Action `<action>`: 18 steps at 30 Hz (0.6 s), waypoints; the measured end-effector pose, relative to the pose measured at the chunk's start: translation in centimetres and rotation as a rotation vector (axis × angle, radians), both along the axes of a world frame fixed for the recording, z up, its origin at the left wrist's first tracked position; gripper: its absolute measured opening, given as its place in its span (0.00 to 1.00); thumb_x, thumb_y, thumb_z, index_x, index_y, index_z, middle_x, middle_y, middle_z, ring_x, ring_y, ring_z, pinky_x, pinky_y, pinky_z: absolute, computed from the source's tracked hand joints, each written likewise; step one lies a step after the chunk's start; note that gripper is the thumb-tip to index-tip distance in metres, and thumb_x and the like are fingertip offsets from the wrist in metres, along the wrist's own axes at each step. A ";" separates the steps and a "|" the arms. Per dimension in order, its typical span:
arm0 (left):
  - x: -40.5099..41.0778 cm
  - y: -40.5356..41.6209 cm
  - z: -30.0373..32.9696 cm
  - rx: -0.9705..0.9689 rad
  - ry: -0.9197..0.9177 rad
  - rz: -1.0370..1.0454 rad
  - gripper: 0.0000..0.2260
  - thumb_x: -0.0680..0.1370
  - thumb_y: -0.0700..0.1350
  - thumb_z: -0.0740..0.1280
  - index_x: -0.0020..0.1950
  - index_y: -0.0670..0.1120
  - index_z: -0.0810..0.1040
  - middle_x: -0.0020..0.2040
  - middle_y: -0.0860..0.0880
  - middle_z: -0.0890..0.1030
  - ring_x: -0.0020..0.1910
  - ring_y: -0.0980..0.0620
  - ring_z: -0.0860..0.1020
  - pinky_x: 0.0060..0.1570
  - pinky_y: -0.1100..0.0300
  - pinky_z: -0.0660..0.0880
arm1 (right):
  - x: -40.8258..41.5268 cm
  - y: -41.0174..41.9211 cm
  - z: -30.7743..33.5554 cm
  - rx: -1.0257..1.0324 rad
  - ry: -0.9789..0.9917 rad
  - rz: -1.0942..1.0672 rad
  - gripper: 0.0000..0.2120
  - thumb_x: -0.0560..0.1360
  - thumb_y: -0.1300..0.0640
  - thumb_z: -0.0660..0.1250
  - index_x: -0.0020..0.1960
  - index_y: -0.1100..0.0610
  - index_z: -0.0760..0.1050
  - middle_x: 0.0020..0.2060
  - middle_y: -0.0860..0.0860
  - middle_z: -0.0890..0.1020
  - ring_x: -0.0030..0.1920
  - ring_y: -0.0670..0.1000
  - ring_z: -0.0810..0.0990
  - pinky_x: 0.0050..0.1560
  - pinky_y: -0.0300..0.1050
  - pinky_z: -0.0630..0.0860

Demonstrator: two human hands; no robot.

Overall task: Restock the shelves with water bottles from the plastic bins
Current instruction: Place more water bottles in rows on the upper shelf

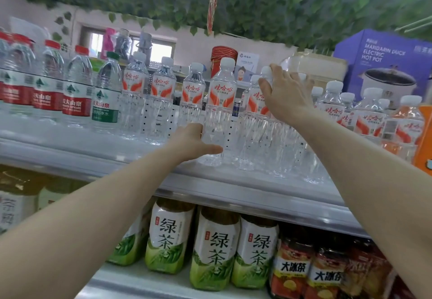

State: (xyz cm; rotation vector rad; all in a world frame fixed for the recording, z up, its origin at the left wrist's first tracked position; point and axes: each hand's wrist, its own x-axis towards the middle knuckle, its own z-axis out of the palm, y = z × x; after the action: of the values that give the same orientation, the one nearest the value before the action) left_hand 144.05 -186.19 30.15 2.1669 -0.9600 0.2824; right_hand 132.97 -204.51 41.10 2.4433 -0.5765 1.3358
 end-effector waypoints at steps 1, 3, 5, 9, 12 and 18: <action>-0.1 0.1 0.0 0.008 -0.018 0.013 0.26 0.68 0.64 0.73 0.54 0.46 0.73 0.50 0.49 0.77 0.48 0.49 0.75 0.46 0.55 0.73 | 0.0 0.2 -0.1 0.011 0.001 0.011 0.26 0.82 0.40 0.46 0.74 0.52 0.59 0.67 0.54 0.75 0.69 0.58 0.69 0.71 0.69 0.52; -0.5 0.3 0.0 0.038 -0.061 0.040 0.28 0.69 0.64 0.72 0.57 0.46 0.72 0.53 0.48 0.77 0.50 0.49 0.75 0.48 0.55 0.73 | 0.0 0.7 -0.3 0.034 0.014 0.022 0.26 0.82 0.40 0.45 0.75 0.51 0.57 0.67 0.54 0.75 0.70 0.59 0.67 0.72 0.70 0.50; -0.9 0.8 0.1 0.049 -0.094 0.044 0.31 0.70 0.63 0.72 0.63 0.45 0.71 0.56 0.47 0.78 0.53 0.48 0.76 0.48 0.57 0.72 | -0.1 1.4 -0.6 0.047 0.023 -0.003 0.26 0.82 0.40 0.45 0.76 0.50 0.55 0.68 0.55 0.74 0.71 0.60 0.66 0.72 0.71 0.47; -2.0 3.1 -0.1 -0.010 -0.196 0.056 0.31 0.73 0.58 0.71 0.70 0.44 0.68 0.62 0.46 0.77 0.58 0.47 0.76 0.54 0.54 0.73 | -0.9 2.5 -1.5 0.048 0.023 -0.082 0.27 0.82 0.41 0.48 0.77 0.51 0.54 0.70 0.56 0.70 0.72 0.60 0.64 0.72 0.71 0.48; -2.9 6.0 -0.9 -0.049 -0.312 0.047 0.30 0.75 0.55 0.70 0.73 0.45 0.66 0.66 0.47 0.75 0.63 0.47 0.74 0.60 0.52 0.70 | -2.1 4.1 -3.2 -0.036 0.043 -0.144 0.24 0.82 0.44 0.51 0.75 0.52 0.58 0.70 0.57 0.69 0.71 0.61 0.65 0.70 0.70 0.51; -3.9 12.3 -4.6 -0.052 -0.432 0.028 0.26 0.77 0.52 0.67 0.73 0.48 0.66 0.70 0.47 0.70 0.67 0.47 0.70 0.63 0.52 0.70 | -5.2 10.1 -9.9 -0.069 0.135 -0.127 0.23 0.82 0.46 0.53 0.76 0.51 0.59 0.71 0.56 0.68 0.71 0.60 0.64 0.70 0.66 0.52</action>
State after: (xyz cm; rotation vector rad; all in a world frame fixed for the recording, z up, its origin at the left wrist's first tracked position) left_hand 140.16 -173.91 25.59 2.1132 -1.1397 0.8050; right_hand 127.78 -194.37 31.17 2.3762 -0.6283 1.1129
